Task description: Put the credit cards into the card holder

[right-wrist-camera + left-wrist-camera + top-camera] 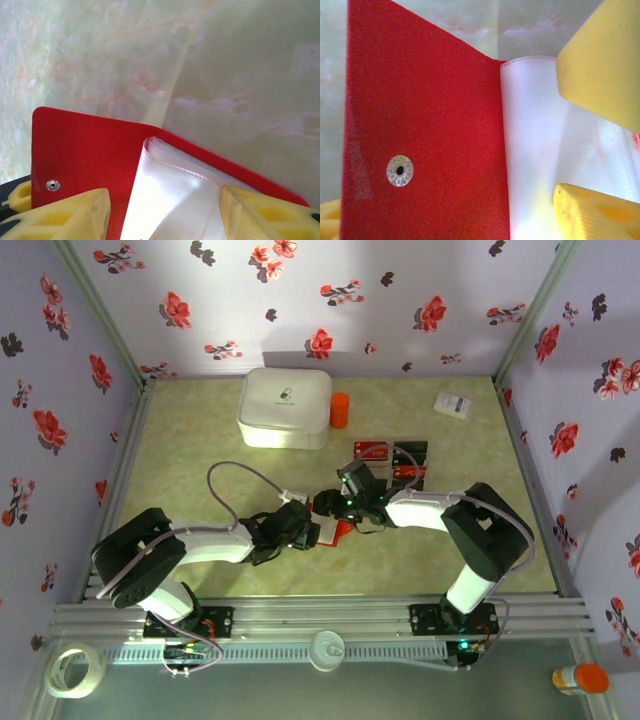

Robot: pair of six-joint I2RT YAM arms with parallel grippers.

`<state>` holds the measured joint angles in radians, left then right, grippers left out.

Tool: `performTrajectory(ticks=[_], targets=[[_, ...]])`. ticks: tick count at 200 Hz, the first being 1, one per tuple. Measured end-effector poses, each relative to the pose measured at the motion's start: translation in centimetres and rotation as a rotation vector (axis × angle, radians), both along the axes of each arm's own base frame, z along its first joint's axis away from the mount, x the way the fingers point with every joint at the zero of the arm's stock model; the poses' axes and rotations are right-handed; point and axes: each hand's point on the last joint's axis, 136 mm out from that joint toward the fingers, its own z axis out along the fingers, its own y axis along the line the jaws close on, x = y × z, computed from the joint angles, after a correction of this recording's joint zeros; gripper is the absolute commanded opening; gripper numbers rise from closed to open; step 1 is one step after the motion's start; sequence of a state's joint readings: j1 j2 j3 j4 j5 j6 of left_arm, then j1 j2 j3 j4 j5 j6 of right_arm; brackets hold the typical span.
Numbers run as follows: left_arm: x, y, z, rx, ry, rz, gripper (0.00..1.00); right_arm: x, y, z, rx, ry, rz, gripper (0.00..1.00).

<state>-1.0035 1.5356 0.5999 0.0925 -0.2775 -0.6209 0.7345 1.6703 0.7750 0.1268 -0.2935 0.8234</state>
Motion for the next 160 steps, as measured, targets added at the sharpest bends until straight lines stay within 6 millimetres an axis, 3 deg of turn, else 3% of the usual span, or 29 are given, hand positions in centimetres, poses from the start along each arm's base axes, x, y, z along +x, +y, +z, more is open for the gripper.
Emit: performTrajectory(ticks=[52, 160], targets=[[0.04, 0.18, -0.04, 0.003, -0.005, 0.005, 0.63, 0.24, 0.26, 0.14, 0.033, 0.009, -0.013, 0.61], [-0.06, -0.17, 0.03, -0.021, -0.003, -0.002, 0.56, 0.35, 0.39, 0.32, 0.053, 0.016, -0.023, 0.65]])
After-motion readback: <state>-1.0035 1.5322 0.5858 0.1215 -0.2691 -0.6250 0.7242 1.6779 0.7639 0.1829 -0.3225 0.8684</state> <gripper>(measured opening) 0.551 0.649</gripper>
